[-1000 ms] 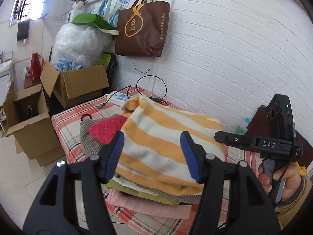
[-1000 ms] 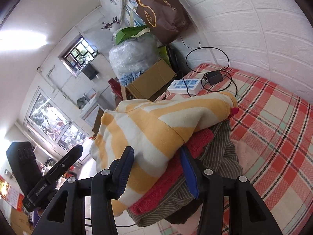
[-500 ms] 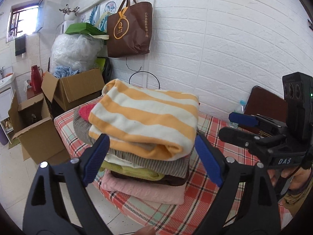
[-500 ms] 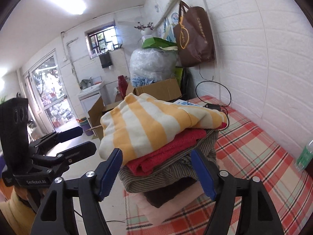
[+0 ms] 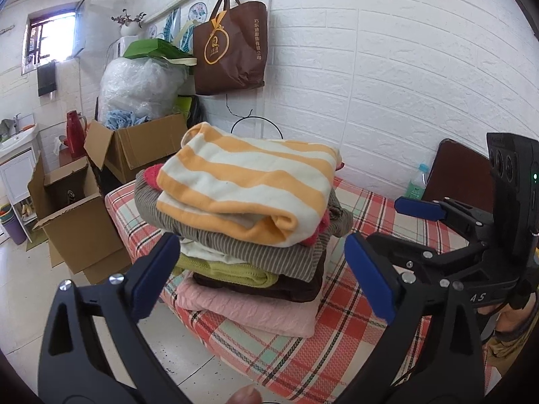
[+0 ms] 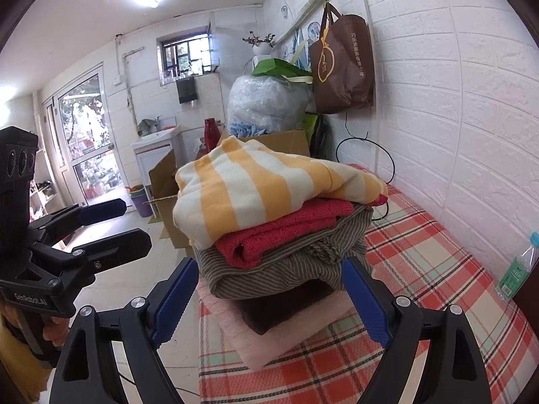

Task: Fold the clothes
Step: 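Open both tools and withdraw from the stacked sweater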

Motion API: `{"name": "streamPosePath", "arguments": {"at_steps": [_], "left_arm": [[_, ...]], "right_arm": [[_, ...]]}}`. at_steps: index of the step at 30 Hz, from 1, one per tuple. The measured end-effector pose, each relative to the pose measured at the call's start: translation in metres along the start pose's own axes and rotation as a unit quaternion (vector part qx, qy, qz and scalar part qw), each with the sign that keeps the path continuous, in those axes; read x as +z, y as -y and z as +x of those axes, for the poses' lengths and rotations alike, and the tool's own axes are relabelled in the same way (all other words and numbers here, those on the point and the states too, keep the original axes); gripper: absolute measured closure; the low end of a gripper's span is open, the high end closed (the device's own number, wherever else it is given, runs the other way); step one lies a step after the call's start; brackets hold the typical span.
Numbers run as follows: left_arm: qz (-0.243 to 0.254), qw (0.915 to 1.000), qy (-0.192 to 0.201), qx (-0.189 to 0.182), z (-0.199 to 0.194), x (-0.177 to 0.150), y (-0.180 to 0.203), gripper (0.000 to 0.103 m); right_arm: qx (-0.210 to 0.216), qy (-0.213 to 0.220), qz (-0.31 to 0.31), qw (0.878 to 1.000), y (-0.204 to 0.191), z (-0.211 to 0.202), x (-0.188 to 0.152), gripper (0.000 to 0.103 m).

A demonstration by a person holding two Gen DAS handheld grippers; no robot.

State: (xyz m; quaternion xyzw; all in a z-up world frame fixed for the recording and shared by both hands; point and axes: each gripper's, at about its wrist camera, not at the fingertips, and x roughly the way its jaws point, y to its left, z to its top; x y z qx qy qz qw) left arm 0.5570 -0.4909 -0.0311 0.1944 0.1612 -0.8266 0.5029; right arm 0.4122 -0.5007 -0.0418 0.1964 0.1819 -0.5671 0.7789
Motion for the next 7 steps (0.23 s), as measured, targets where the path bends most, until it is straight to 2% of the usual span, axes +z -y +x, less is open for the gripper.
{"name": "streamPosePath", "arguments": {"at_steps": [3,7], "left_arm": [[0.011,0.9999,0.01,-0.001,-0.002,-0.002,0.007,0.004],[0.018,0.9998,0.004,0.001,-0.001,-0.005,0.017,0.004]], "right_arm": [[-0.003,0.001,-0.004,1.0,-0.001,-0.001,-0.001,0.014],[-0.006,0.002,0.001,1.0,0.0,-0.002,-0.002,0.014]]}}
